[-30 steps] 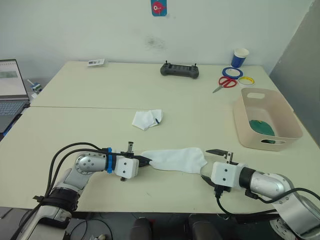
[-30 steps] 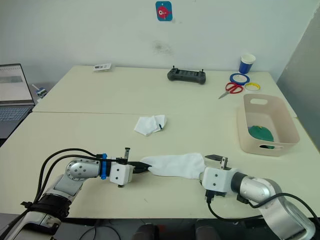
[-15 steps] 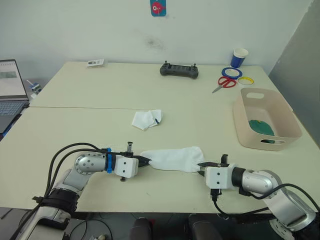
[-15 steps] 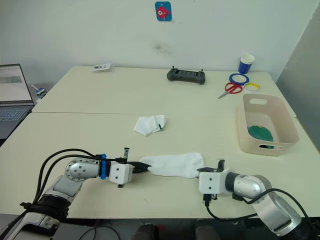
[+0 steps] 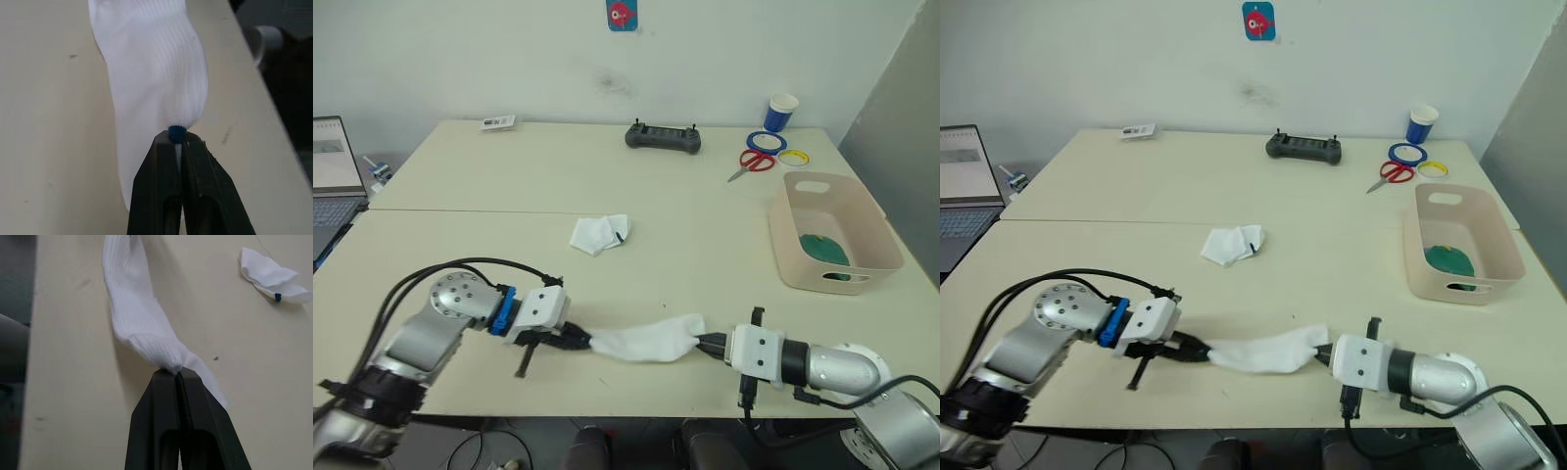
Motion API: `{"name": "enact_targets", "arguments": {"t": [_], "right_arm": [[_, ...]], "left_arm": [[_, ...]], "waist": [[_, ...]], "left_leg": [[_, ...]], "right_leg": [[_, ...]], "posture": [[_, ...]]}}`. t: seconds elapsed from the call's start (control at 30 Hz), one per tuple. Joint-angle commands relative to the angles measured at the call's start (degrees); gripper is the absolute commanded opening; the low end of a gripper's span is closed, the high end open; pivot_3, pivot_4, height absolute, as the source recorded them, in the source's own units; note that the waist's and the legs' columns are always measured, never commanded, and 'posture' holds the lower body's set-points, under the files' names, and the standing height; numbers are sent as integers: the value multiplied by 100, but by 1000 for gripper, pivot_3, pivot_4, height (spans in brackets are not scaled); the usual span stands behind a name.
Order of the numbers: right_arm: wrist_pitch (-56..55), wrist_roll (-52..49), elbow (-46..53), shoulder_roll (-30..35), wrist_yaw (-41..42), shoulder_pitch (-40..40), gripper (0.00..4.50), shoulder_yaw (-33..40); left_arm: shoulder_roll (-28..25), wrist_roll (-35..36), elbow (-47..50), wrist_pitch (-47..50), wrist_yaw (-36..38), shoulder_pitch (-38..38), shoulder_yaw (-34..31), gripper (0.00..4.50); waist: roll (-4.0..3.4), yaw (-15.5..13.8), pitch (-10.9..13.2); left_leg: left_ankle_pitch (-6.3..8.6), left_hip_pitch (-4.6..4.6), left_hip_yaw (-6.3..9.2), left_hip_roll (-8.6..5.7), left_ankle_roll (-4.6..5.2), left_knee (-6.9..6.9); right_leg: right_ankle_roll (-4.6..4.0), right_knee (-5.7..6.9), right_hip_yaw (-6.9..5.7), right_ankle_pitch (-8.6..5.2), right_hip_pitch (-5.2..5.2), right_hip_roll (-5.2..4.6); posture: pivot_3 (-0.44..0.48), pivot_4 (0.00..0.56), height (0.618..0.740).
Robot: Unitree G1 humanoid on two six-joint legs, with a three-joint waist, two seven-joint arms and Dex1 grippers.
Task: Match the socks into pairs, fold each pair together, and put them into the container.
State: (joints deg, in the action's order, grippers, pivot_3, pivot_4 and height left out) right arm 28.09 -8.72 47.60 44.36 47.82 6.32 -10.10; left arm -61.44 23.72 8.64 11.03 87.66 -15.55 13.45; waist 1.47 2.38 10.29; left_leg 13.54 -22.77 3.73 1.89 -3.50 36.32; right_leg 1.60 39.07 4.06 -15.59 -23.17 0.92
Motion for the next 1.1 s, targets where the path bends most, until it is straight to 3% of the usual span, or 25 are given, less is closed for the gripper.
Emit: {"name": "enact_targets", "arguments": {"t": [0.03,0.13,0.27,0.43,0.7,1.1], "right_arm": [[997,-862,867,148,61,176,42,395],[1902,-1659,1195,84,-130,165,42,561],[2955,-2443,1225,-38,-575,-27,42,718],[4025,-2963,854,-591,-1383,-588,42,966],[4583,-3010,108,-1083,-2086,-1480,42,1028],[4459,-2734,-577,-973,-2294,-1840,42,837]], "left_arm": [[-721,430,405,271,484,338,59,0],[-1063,585,536,346,484,582,230,0],[-836,629,516,848,484,452,324,0],[-74,14,-200,1225,406,-329,655,0],[1214,-751,-1800,1891,305,-2014,1071,0],[2547,-1504,-4201,1875,-330,-3352,965,0]], "waist": [[0,16,0],[4,11,0],[9,-10,1],[11,-44,0],[16,-47,3],[15,-35,2]], "left_leg": [[0,3,-1,1,0,-1],[0,7,-1,2,0,-1],[0,5,-7,0,0,7],[0,-8,-3,-4,0,27],[2,-23,-1,-6,4,36],[4,-25,4,-7,8,35]], "right_leg": [[-2,0,0,-1,1,0],[-21,1,0,-12,3,-1],[-35,1,3,-17,3,-5],[-30,1,2,-14,1,1],[3,-2,1,4,-5,2],[7,-1,0,5,-6,4]], "posture": [[0,150,740],[0,150,740],[0,150,740],[0,150,740],[0,150,740],[0,150,740]]}}
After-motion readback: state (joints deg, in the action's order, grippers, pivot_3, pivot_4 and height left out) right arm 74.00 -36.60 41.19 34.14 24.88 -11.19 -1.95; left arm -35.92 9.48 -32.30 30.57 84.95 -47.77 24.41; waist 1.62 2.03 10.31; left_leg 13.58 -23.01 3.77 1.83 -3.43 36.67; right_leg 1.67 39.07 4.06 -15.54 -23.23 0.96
